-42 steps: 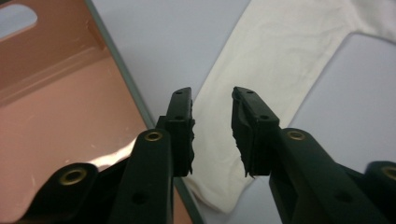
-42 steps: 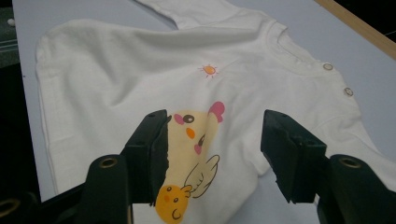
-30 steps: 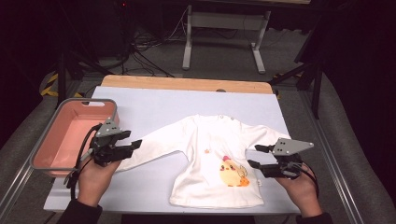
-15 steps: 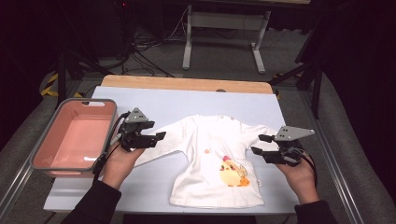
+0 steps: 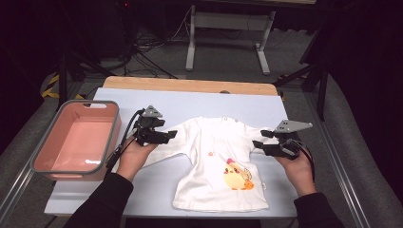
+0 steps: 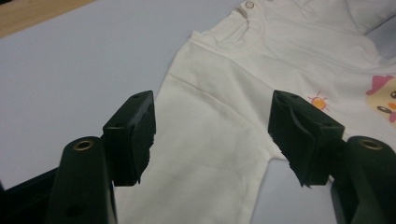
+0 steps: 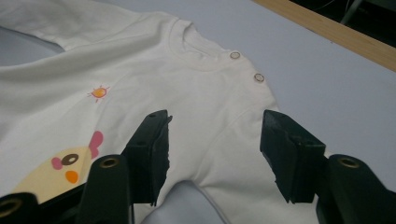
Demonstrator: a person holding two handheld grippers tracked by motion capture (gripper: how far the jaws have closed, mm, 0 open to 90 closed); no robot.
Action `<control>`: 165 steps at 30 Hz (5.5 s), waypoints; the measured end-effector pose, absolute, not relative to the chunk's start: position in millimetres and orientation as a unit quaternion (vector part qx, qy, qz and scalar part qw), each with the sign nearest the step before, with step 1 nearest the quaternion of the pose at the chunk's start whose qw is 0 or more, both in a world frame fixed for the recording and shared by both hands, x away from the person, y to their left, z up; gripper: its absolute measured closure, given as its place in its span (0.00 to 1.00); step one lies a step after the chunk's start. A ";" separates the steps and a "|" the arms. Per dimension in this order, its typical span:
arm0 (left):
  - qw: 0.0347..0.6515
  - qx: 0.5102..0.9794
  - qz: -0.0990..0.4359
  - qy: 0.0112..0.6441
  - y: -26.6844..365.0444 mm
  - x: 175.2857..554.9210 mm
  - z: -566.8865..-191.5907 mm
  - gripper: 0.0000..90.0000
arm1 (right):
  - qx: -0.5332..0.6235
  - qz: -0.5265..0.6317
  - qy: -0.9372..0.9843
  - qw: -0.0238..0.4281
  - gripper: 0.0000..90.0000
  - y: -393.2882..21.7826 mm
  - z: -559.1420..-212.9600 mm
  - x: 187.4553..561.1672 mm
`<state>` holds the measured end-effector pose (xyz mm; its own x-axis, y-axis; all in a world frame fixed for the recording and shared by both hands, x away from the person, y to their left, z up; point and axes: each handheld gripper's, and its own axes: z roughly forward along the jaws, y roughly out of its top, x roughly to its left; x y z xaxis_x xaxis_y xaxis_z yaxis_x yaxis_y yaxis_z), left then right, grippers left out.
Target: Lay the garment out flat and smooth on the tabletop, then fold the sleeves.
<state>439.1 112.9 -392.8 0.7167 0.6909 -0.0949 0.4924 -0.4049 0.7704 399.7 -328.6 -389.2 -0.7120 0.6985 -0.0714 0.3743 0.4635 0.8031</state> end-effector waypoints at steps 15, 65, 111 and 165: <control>0.336 0.835 0.122 0.419 100.0 473.2 -419.9 0.32 | 0.360 0.370 0.834 0.198 0.53 -332.0 -406.8 434.3; 0.294 0.839 0.181 0.421 99.8 499.7 -428.9 0.98 | 0.423 0.297 0.832 0.204 0.99 -343.7 -423.9 486.0; 0.333 0.816 0.201 0.428 90.8 510.0 -418.9 0.60 | 0.415 0.302 0.815 0.268 0.58 -350.8 -410.0 494.7; 0.456 0.799 0.155 0.361 166.3 365.5 -400.7 0.19 | 0.305 0.512 0.769 0.229 0.05 -350.9 -390.5 318.8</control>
<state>365.5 166.3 -400.7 0.6912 0.7180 -0.0816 0.4359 -0.3242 0.8396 318.8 -350.9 -390.5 -0.7091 0.7040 -0.0395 0.2350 0.2888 0.9281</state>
